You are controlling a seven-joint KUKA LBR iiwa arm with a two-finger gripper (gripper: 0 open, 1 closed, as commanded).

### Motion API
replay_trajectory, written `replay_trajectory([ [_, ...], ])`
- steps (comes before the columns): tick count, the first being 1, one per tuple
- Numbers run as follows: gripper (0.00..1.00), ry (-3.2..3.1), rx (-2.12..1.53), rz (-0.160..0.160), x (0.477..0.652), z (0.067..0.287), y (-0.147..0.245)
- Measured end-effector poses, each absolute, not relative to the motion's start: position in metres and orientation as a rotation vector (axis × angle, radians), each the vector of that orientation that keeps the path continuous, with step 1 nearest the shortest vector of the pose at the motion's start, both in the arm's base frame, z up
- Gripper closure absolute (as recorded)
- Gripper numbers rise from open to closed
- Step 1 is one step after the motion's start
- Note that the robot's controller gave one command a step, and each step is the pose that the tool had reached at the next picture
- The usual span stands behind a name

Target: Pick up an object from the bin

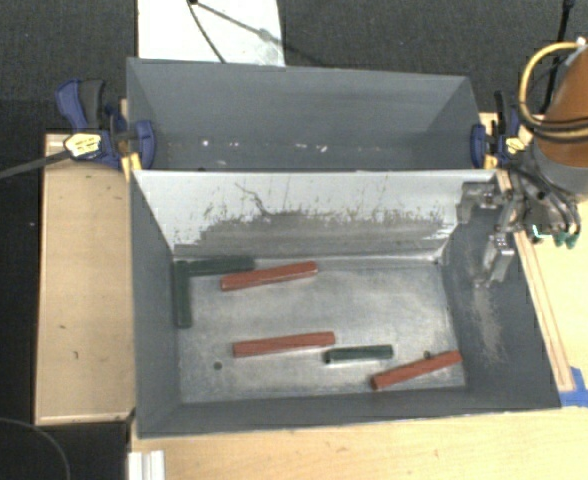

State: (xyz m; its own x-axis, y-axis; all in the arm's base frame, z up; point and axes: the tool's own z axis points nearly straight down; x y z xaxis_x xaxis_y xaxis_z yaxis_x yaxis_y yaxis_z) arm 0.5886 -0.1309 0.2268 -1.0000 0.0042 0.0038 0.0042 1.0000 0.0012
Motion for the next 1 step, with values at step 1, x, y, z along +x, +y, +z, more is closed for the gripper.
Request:
replay_trajectory([
  [1,0.00,-3.135,-0.001,-0.004,0.5441,0.0833,-0.0781],
])
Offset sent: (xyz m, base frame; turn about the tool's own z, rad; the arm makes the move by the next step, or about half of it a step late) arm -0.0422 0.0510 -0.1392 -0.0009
